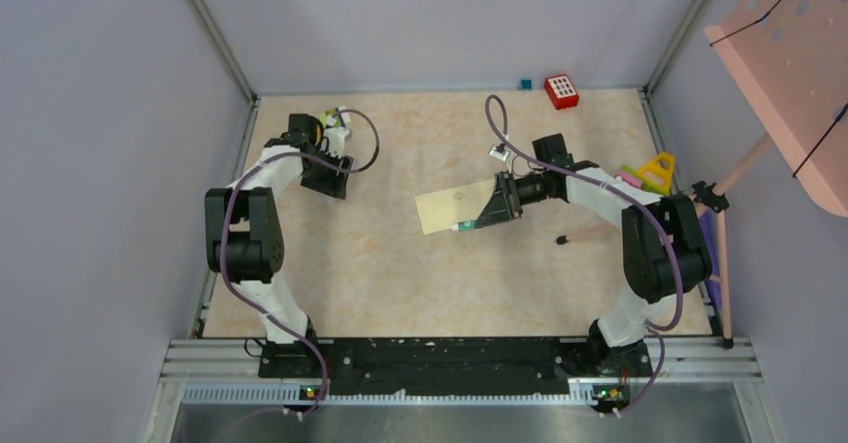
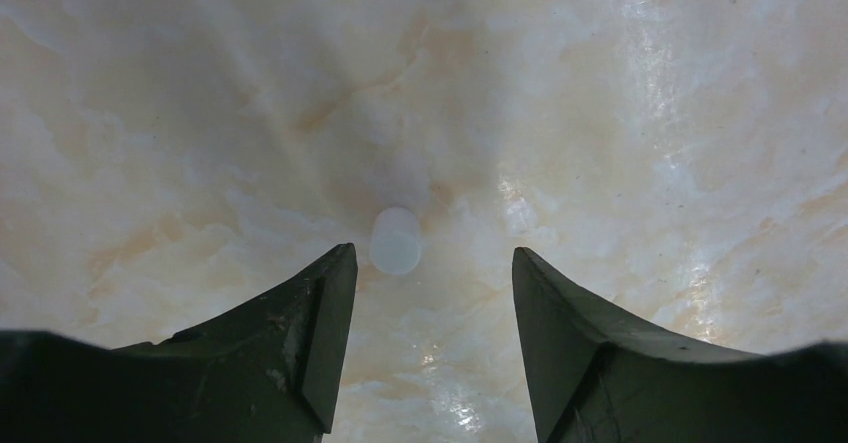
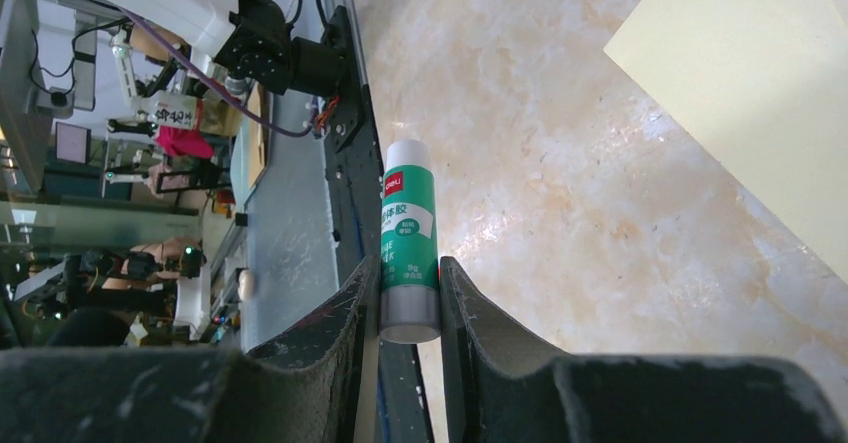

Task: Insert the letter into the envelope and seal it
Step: Close the solid glue cap on the solid glue.

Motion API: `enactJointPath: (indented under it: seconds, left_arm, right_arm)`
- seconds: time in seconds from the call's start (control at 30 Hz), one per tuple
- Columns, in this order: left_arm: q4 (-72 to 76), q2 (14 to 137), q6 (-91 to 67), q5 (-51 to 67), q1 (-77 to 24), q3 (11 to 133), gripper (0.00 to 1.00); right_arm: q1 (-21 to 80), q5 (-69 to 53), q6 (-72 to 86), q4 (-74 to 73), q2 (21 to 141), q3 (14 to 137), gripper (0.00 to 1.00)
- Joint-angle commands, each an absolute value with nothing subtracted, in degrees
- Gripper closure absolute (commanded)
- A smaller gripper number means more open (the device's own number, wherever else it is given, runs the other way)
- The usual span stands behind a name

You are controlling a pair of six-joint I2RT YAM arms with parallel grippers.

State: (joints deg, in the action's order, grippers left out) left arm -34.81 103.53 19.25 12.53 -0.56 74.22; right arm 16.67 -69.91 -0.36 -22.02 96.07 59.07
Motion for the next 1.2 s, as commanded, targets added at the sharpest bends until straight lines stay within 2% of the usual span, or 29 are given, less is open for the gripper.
enactJointPath:
  seconds: [0.0,0.27,0.63,0.77,1.03,1.17]
  left_arm:
    - [-33.04,104.22,18.76,11.79,-0.35,76.60,0.37]
    - [-33.14,106.31,18.98,10.53,-0.35,76.32,0.45]
    - [-32.04,107.36,19.47,7.92,-0.37,75.32,0.47]
    - [-31.76,107.79,19.51,7.57,-0.36,75.03,0.52]
    - [-31.71,108.67,19.73,7.28,1.23,74.88,0.56]
    - [-31.69,108.80,19.78,7.47,1.34,74.74,0.64]
  right_arm:
    - [15.75,-70.88,-2.20,-22.04,93.59,61.28,0.91]
    - [15.79,-71.32,-2.38,-22.18,93.60,61.39,0.91]
    - [15.84,-71.78,-2.37,-22.14,93.62,61.31,0.92]
    - [15.80,-71.94,-2.37,-22.08,93.60,61.29,0.92]
    - [15.81,-72.01,-2.28,-21.97,93.80,61.21,0.92]
    - [15.78,-72.08,-2.20,-21.93,94.00,61.25,0.92]
